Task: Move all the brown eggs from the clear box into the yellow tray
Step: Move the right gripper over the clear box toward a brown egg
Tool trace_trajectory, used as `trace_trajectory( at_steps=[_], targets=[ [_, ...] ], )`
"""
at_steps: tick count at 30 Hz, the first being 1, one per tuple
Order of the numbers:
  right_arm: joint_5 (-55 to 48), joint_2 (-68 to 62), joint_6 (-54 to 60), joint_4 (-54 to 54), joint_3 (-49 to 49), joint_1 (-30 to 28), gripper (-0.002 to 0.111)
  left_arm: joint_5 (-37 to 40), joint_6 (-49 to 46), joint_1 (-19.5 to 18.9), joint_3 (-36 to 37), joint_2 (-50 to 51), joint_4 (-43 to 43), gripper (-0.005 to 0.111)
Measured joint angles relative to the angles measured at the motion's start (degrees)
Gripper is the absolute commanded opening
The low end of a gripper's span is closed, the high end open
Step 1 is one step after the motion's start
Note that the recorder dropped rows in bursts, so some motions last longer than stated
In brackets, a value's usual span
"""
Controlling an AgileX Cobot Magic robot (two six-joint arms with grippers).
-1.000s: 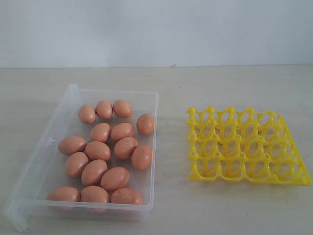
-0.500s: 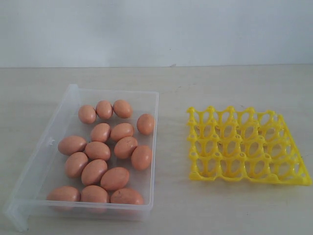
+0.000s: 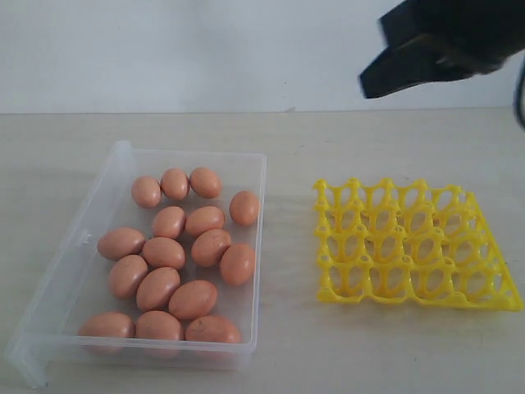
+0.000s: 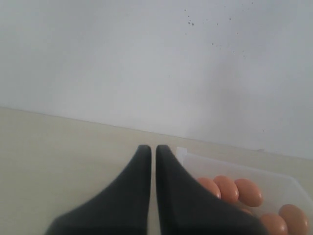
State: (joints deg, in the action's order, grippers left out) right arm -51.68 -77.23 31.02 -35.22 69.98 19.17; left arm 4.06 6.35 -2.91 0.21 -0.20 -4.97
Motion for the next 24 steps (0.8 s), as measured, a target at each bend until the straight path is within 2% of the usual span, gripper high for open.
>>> trace_trajectory(
  at_steps=[5, 8, 13, 20, 24],
  targets=[
    [15.02, -9.34, 0.78, 5.43, 0.11, 12.11, 0.0, 0.0, 0.0, 0.0, 0.0, 0.0, 0.0, 0.004],
    [20.46, -15.28, -1.07, 11.39, 1.4, 16.39, 0.0, 0.0, 0.0, 0.0, 0.0, 0.0, 0.0, 0.004],
    [20.63, -25.37, -6.25, 14.6, 8.43, 17.34, 0.0, 0.0, 0.0, 0.0, 0.0, 0.0, 0.0, 0.004],
    [15.54, -35.97, -5.5, 17.3, 17.95, 17.39, 0.0, 0.0, 0.0, 0.0, 0.0, 0.0, 0.0, 0.004],
    [14.23, -39.61, -11.7, 21.57, 21.43, 17.39, 0.001, 0.0, 0.0, 0.0, 0.0, 0.0, 0.0, 0.004]
  ],
)
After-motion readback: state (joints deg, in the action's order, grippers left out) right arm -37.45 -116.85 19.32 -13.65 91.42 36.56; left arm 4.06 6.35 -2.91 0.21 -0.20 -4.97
